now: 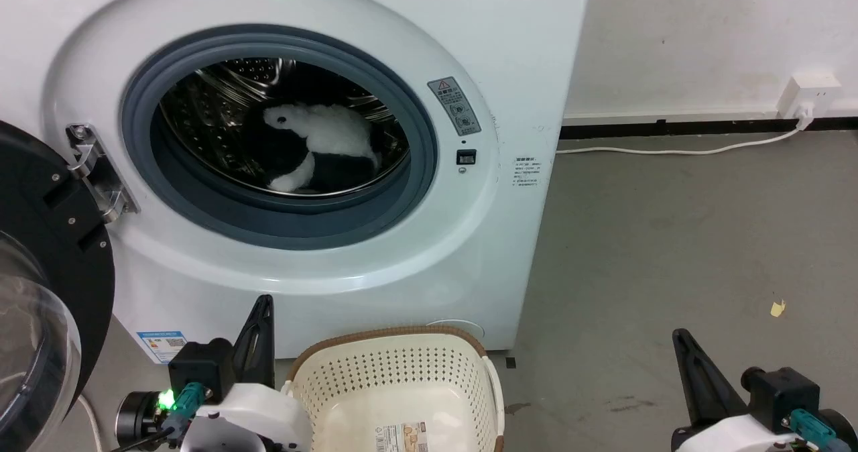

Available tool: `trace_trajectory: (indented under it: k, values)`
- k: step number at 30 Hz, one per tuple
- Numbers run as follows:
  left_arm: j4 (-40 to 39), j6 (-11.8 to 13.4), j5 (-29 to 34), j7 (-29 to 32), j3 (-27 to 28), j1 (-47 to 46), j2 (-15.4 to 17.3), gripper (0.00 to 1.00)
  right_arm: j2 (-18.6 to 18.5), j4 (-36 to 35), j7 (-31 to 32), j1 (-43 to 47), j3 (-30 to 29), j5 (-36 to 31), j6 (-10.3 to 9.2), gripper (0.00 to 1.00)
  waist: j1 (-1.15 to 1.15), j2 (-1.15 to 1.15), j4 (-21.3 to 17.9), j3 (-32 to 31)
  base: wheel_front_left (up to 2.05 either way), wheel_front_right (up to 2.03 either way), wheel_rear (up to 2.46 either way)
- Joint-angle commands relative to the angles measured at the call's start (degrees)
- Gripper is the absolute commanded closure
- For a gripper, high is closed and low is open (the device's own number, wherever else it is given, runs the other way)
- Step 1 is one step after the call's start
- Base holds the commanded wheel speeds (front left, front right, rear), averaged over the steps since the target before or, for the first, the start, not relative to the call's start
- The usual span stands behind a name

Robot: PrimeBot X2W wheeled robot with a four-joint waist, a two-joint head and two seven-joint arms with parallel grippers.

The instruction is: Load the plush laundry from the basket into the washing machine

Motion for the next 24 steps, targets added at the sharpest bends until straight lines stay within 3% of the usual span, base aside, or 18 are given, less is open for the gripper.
trace_trajectory:
  k: [1, 24]
  values:
    - [-0.58, -0.34, 1.00, 0.45, 0.64, 1.02, -0.52, 1.00, 0.04, -0.47, 0.42, -1.38, 0.12, -0.47, -0.02, 1.00, 0.00, 0.00, -0.09, 0.04, 0.00, 0.00, 0.00]
    - [-2.50, -1.91, 5.88, 2.89, 3.81, 1.63, -3.00, 1.00, 0.05, -1.68, 2.46, -2.53, 0.80, -2.25, -0.03, 1.00, 0.00, 0.00, -1.41, 0.60, 0.00, 0.00, 0.00]
